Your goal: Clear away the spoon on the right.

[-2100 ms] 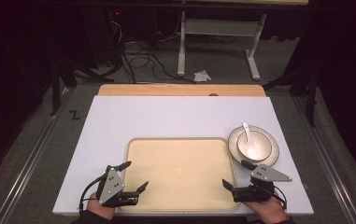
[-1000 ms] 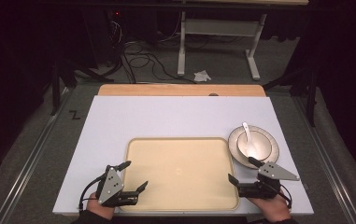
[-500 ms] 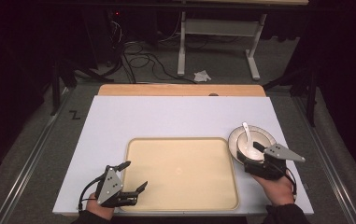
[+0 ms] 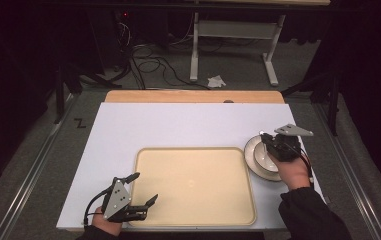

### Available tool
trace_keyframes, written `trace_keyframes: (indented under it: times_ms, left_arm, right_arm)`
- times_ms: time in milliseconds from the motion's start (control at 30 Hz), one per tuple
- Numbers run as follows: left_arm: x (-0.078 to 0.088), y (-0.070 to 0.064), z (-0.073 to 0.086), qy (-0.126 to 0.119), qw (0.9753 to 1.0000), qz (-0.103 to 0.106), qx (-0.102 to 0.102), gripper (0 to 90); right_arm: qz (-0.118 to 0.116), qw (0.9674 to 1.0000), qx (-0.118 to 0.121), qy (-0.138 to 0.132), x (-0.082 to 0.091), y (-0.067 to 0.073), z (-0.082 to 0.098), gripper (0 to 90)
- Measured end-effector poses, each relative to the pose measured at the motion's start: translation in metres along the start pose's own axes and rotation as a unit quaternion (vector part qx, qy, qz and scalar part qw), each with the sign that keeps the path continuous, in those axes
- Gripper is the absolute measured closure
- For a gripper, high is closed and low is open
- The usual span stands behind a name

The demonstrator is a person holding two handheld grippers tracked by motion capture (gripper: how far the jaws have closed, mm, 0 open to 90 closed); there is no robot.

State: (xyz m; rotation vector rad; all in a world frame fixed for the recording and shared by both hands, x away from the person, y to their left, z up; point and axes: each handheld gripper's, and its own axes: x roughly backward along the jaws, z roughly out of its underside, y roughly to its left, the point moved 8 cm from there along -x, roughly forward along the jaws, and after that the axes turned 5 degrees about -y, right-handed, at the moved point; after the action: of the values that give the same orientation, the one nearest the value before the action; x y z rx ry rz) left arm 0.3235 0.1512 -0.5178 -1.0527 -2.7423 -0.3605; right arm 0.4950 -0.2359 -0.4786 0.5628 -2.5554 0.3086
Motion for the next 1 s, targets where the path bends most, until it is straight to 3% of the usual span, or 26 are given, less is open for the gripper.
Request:
trace_keyframes:
  times_ms: [200, 367, 533, 700, 1000]
  left_arm:
    - [0.0, 0.001, 0.0, 0.0, 1.0, -0.001, 0.002, 15.8]
    - [0.001, 0.002, 0.0, -0.002, 1.0, -0.001, 0.002, 15.9]
    - [0.0, 0.001, 0.0, 0.0, 1.0, 0.0, 0.001, 15.9]
    - [0.0, 0.0, 0.0, 0.001, 1.0, 0.0, 0.001, 15.9]
    - [-0.001, 0.0, 0.001, 0.003, 1.0, -0.001, 0.001, 15.8]
  right_arm:
    - [0.014, 0.9978, 0.038, 0.052, -0.022, 0.003, -0.009, 90.0]
    - [0.038, 0.9964, 0.024, 0.072, -0.025, -0.018, -0.006, 90.0]
    - [0.06, 0.9952, 0.001, 0.077, -0.013, -0.046, 0.002, 90.0]
    - [0.076, 0.9934, -0.006, 0.086, 0.001, -0.068, 0.016, 90.0]
    - [0.071, 0.9938, -0.013, 0.084, 0.03, -0.08, 0.038, 90.0]
